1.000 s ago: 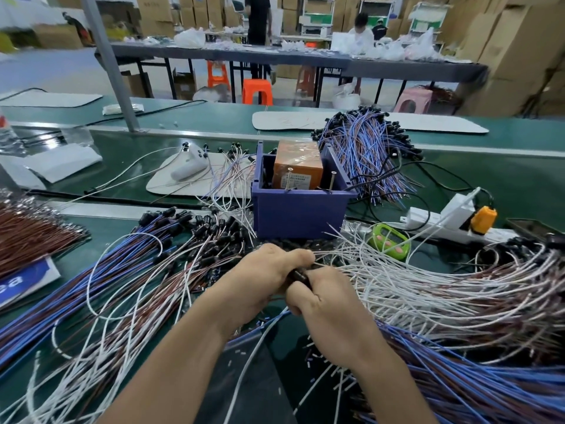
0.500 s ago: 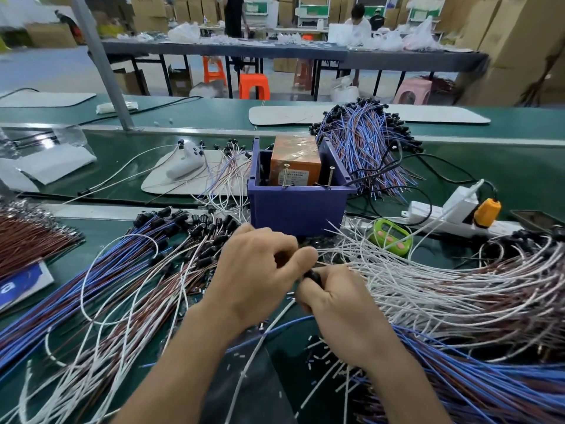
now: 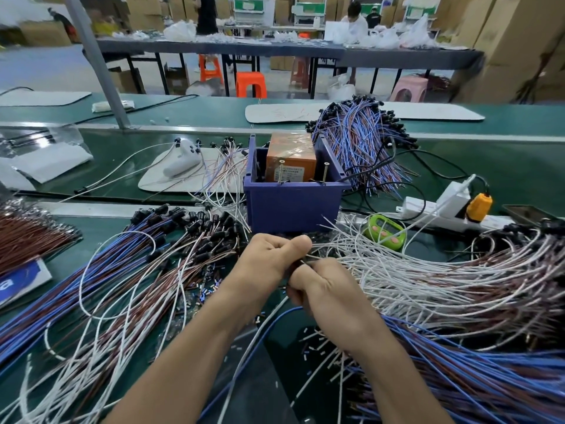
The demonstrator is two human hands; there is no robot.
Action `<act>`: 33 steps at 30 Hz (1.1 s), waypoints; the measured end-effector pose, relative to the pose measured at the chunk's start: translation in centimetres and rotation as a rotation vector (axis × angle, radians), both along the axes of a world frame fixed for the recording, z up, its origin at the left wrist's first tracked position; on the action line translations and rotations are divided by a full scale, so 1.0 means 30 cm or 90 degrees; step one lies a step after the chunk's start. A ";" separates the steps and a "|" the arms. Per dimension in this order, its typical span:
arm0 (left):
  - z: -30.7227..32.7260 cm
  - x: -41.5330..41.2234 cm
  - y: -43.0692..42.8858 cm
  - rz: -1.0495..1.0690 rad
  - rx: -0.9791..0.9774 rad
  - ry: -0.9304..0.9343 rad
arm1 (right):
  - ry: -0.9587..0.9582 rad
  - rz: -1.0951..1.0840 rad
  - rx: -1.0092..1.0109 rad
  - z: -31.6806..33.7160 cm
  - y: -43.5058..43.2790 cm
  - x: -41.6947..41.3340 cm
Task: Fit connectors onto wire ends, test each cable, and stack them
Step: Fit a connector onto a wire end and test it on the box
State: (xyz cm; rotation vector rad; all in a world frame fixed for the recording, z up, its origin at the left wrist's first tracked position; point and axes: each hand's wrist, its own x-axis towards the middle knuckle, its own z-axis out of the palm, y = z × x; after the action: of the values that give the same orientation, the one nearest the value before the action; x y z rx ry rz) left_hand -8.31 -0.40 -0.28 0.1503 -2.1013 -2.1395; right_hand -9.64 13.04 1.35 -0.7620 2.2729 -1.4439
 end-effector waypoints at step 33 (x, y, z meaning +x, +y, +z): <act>0.042 -0.005 -0.128 0.195 -0.275 0.079 | -0.091 0.001 -0.078 -0.049 -0.011 -0.017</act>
State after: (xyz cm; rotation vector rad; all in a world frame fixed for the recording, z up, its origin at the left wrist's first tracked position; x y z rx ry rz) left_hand -8.47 -4.25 0.98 0.2625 -2.2371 -1.4539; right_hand -10.17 12.71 -0.12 -0.6718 2.0927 -1.5951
